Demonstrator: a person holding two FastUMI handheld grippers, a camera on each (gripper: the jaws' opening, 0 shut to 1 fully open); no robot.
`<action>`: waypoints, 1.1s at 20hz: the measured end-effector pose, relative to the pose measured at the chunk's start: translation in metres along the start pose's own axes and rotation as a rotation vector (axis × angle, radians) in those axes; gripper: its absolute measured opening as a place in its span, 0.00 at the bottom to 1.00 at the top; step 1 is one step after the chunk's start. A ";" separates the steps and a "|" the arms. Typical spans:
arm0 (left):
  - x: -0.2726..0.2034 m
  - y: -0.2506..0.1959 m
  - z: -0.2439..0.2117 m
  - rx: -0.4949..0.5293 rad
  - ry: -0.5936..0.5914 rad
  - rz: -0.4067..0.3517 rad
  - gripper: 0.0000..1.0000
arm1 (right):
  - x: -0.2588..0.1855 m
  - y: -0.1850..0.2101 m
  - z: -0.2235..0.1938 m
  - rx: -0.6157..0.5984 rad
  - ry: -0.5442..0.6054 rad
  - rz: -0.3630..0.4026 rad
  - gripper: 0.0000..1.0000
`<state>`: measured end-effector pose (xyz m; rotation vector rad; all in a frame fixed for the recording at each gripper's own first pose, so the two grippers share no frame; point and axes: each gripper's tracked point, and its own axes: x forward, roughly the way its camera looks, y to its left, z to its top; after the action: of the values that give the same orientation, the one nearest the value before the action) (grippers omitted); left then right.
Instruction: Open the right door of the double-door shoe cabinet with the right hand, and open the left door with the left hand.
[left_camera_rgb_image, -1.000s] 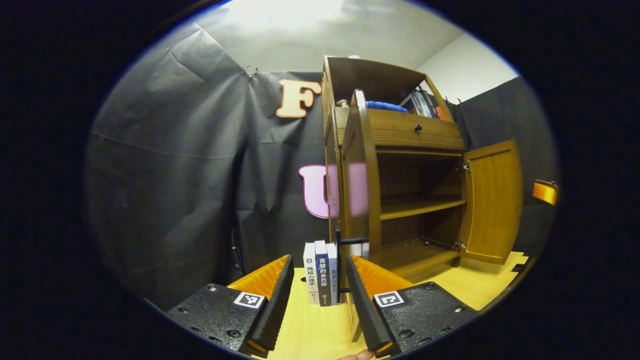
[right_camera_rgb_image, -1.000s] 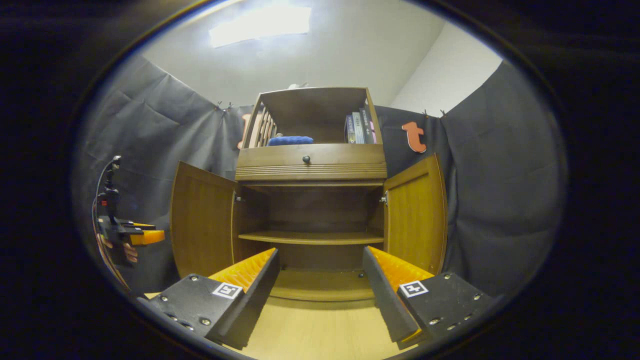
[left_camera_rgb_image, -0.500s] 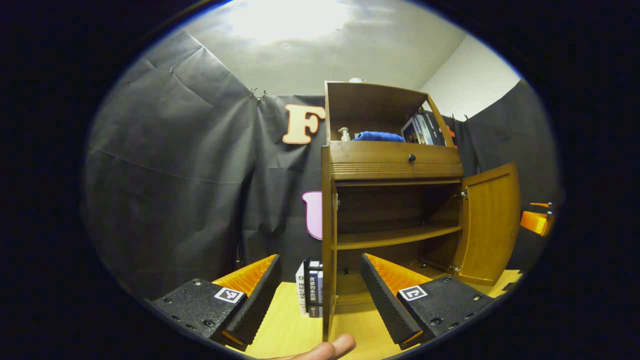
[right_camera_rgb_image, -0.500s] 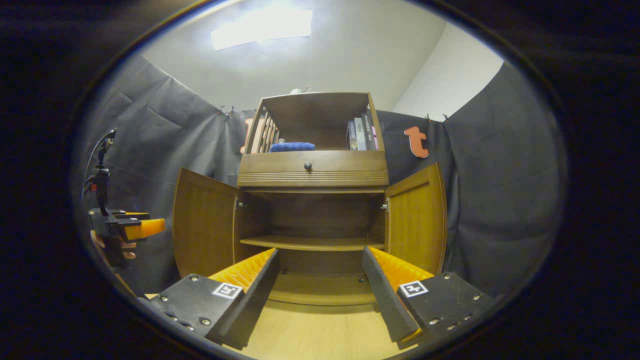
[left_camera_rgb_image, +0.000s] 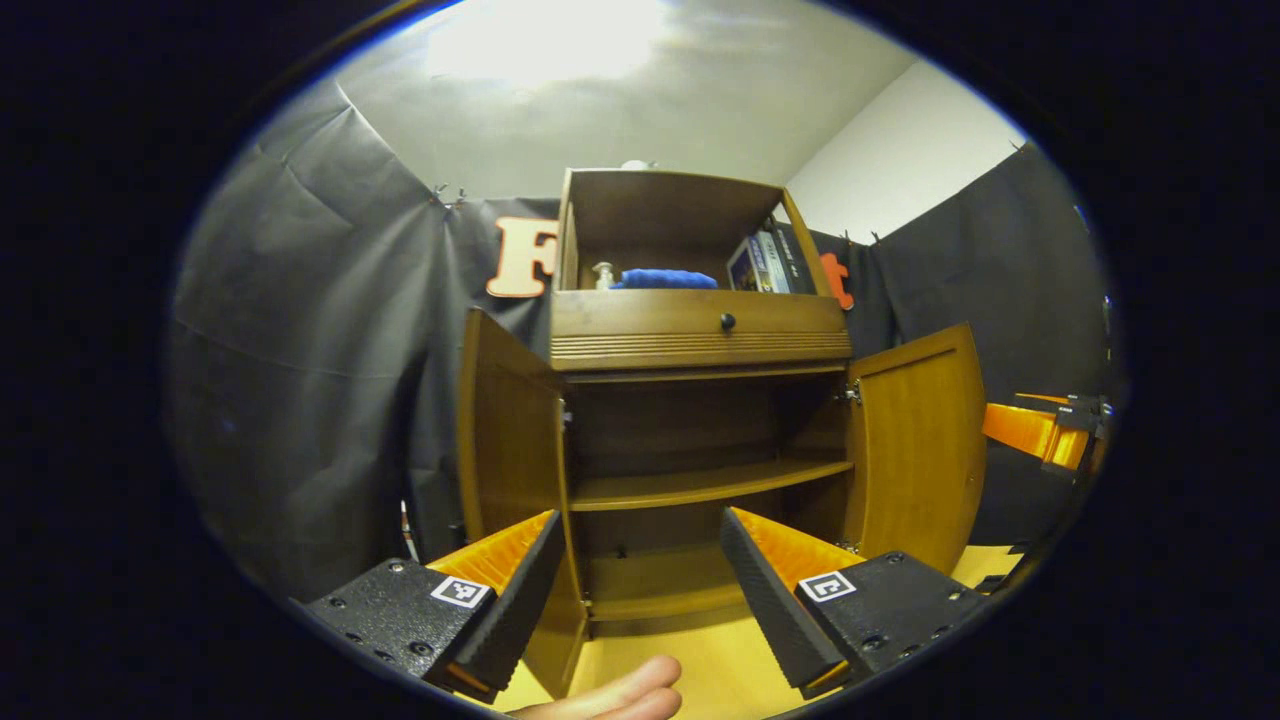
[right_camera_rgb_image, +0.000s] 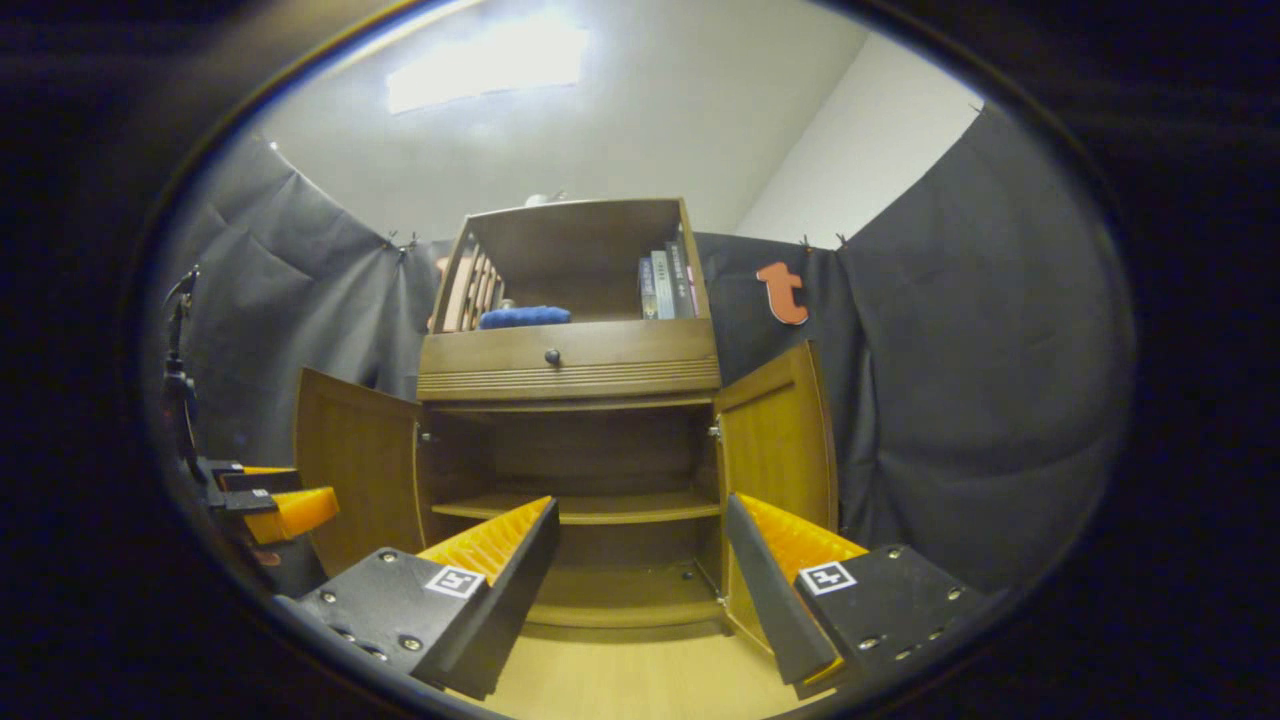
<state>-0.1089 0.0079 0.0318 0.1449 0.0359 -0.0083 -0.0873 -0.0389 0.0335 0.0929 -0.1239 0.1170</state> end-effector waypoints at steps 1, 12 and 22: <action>0.010 -0.007 -0.003 0.006 0.008 -0.004 0.99 | 0.004 0.000 -0.002 -0.001 0.005 0.000 0.98; 0.094 -0.043 -0.022 -0.013 0.002 -0.002 0.99 | 0.056 0.000 -0.009 -0.086 0.014 -0.005 0.98; 0.174 -0.010 -0.067 -0.011 0.079 0.099 0.96 | 0.154 0.040 -0.056 -0.053 0.049 0.039 0.99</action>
<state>0.0627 0.0061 -0.0420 0.1354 0.1080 0.0968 0.0665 0.0232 0.0011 0.0344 -0.0803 0.1547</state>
